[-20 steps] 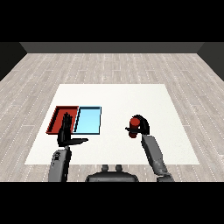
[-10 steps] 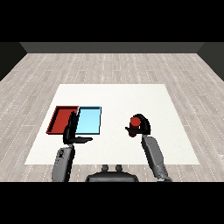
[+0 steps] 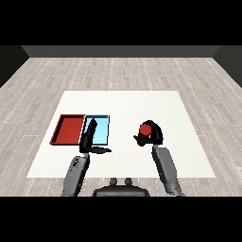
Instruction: Pick the red can and put it in the red box
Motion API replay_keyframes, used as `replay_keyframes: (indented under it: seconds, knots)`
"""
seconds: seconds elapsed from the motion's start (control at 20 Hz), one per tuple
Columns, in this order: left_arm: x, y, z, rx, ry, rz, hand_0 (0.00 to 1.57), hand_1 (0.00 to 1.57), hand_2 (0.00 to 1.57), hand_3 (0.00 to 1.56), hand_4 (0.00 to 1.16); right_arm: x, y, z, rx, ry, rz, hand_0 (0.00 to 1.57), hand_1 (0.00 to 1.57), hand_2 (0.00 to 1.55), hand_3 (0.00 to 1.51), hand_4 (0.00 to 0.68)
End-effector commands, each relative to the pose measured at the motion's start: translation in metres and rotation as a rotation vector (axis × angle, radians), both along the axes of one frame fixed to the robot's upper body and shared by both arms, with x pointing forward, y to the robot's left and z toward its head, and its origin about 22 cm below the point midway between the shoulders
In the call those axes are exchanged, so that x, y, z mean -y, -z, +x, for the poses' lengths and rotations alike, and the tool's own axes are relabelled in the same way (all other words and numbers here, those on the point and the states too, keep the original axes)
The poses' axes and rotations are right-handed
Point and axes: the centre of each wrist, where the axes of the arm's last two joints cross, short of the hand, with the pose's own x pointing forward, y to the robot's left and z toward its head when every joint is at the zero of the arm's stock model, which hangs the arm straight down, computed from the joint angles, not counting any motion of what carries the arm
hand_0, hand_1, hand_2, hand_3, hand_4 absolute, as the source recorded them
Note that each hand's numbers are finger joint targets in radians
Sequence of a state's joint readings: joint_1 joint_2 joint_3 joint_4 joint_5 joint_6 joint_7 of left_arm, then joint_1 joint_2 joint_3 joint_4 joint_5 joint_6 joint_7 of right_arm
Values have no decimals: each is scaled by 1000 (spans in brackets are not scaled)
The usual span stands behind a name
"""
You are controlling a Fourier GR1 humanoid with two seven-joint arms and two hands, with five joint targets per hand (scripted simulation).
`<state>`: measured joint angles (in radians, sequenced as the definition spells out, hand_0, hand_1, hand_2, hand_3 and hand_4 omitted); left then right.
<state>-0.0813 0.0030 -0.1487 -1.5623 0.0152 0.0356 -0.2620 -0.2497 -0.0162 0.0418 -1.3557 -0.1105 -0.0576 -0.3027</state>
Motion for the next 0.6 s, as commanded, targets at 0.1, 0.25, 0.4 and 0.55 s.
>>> replay_keyframes:
  seconds: [0.1, 0.25, 0.4, 0.55]
  knots:
    - [15, 9, 6, -28, 32, -17, 0, 0, 0, 0, 0, -43, -6, 11, 23, -13, 6, 1425, 1425, 1443, 1423, 662]
    - [59, -3, -4, -26, 89, -10, 0, 0, 0, 0, 0, -56, -13, 11, 5, -8, -3, 1425, 1425, 1443, 1423, 662]
    - [57, -2, 12, -30, 108, -26, 0, 0, 0, 0, 0, -69, -6, 22, 41, -14, 5, 1410, 1410, 1425, 1413, 645]
    - [74, -10, 0, -38, 127, -34, 0, 0, 0, 0, 0, -73, -13, -4, 63, -53, -7, 1407, 1407, 1405, 1392, 639]
